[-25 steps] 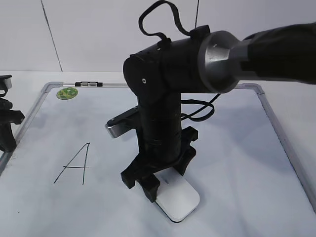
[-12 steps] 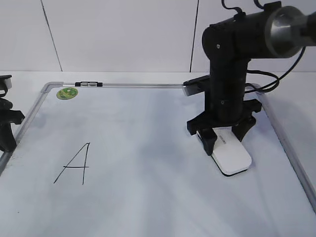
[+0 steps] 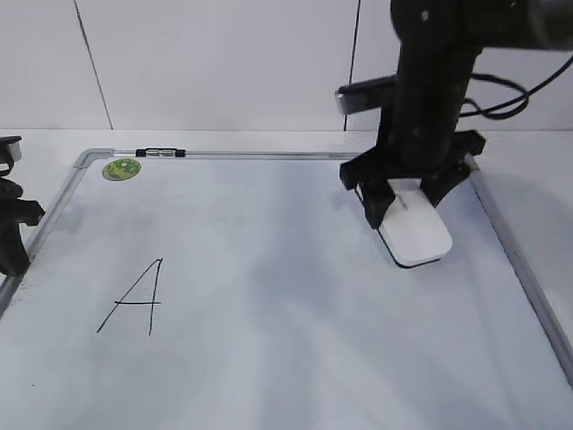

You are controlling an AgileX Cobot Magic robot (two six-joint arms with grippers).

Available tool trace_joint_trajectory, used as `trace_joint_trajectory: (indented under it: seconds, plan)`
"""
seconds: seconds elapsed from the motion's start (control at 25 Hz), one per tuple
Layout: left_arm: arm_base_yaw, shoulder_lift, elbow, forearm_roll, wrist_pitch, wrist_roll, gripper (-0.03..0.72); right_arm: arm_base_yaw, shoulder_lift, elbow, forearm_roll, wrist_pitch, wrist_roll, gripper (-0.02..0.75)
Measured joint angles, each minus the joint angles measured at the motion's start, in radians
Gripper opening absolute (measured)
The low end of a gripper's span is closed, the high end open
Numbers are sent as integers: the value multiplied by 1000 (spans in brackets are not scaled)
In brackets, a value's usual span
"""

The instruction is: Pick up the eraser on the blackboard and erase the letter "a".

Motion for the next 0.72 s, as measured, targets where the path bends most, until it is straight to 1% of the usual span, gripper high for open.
trace_joint_trajectory:
  seconds: [0.2, 0.44, 0.6, 0.72]
  plan:
    - [0, 0, 0, 1, -2, 0, 50, -88, -49, 8, 0, 2, 0, 571]
    - [0, 0, 0, 1, -2, 0, 50, -198, -56, 75, 0, 2, 4, 571]
    - [0, 0, 0, 1, -2, 0, 50, -241, -57, 109, 0, 2, 12, 571]
    - [0, 0, 0, 1, -2, 0, 50, -249, -57, 140, 4, 2, 13, 571]
